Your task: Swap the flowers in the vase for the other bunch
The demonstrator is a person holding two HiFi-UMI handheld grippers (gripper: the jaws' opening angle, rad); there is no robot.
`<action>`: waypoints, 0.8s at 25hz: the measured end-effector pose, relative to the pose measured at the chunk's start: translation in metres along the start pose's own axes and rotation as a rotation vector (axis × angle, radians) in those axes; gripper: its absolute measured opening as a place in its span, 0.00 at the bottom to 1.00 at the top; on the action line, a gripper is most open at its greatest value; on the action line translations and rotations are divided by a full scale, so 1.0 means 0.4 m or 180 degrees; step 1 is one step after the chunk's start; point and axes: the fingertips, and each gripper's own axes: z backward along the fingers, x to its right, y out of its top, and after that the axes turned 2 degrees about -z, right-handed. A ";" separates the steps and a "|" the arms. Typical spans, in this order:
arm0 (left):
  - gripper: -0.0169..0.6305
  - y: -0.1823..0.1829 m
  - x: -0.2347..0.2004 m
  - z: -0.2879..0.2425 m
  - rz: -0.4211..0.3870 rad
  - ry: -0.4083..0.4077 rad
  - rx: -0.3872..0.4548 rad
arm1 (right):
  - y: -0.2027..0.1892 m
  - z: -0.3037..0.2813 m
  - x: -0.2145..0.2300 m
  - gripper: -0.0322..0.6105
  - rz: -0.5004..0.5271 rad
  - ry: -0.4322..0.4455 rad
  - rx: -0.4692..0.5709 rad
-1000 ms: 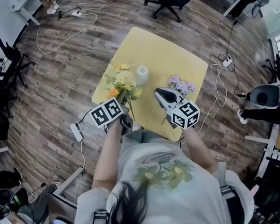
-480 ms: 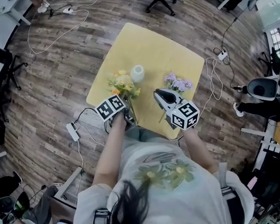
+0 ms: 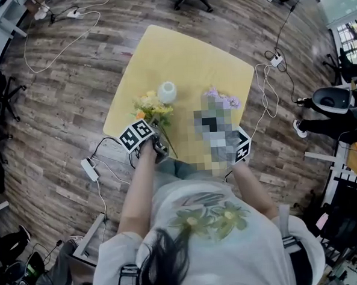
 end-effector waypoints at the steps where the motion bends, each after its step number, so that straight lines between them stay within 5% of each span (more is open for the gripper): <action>1: 0.34 0.002 0.003 -0.002 -0.0099 0.0018 0.0012 | -0.002 0.000 0.002 0.13 -0.0007 -0.0001 -0.0007; 8: 0.51 0.012 0.003 0.022 -0.0739 0.0292 0.0104 | -0.011 -0.019 0.003 0.13 -0.0030 0.0033 -0.0023; 20: 0.54 0.036 0.064 0.175 -0.1416 0.0489 0.0612 | -0.006 -0.016 -0.024 0.13 -0.0029 0.0111 0.0024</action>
